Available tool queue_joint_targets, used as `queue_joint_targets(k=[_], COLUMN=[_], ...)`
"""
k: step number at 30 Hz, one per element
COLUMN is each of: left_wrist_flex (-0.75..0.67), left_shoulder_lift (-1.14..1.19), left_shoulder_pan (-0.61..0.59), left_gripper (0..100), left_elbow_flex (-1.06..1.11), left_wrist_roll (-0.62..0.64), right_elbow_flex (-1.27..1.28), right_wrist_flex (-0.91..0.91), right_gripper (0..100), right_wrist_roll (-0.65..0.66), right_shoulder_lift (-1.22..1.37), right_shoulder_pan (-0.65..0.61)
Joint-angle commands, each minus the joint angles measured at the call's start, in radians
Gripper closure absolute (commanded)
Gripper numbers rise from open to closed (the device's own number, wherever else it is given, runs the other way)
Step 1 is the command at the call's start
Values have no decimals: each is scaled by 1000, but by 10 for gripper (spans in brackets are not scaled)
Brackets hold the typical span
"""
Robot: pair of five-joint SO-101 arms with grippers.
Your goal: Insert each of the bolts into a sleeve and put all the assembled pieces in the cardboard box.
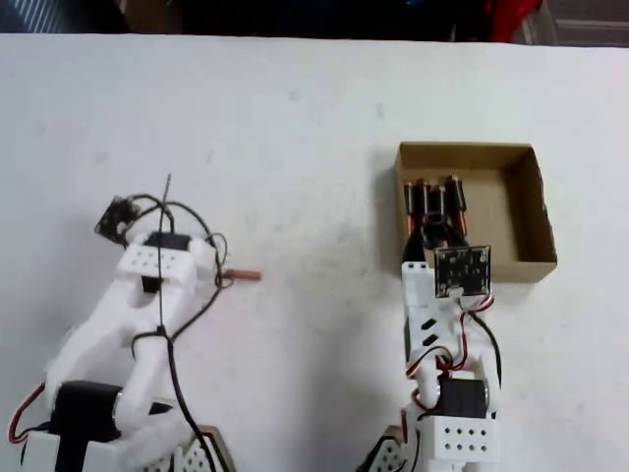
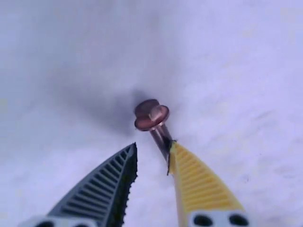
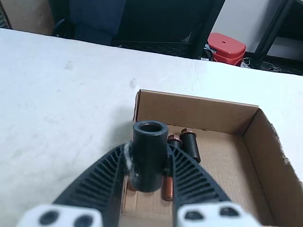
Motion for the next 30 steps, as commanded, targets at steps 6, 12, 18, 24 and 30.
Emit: queue_joint_targets(k=[6,12,18,24,30], left_wrist_flex=[-207,-250,-250,-250,-250], left_shoulder_lift=[-41,-41,-41,-39,-38], left_shoulder_pan=[-12,-70,-67,-65,-41], left_gripper=[858,861,861,861,861], left_elbow_flex=[71,81,81,81,81], left_wrist_roll=[11,12,12,12,12], right_elbow_flex=[6,6,6,6,6], right_wrist_flex=[-18,-18,-18,-18,-18], right_gripper=[975,975,975,975,975], right_wrist_roll=[0,0,0,0,0], right_shoulder_lift=[-12,-12,-12,-12,-12], right_shoulder_pan=[10,10,10,10,10])
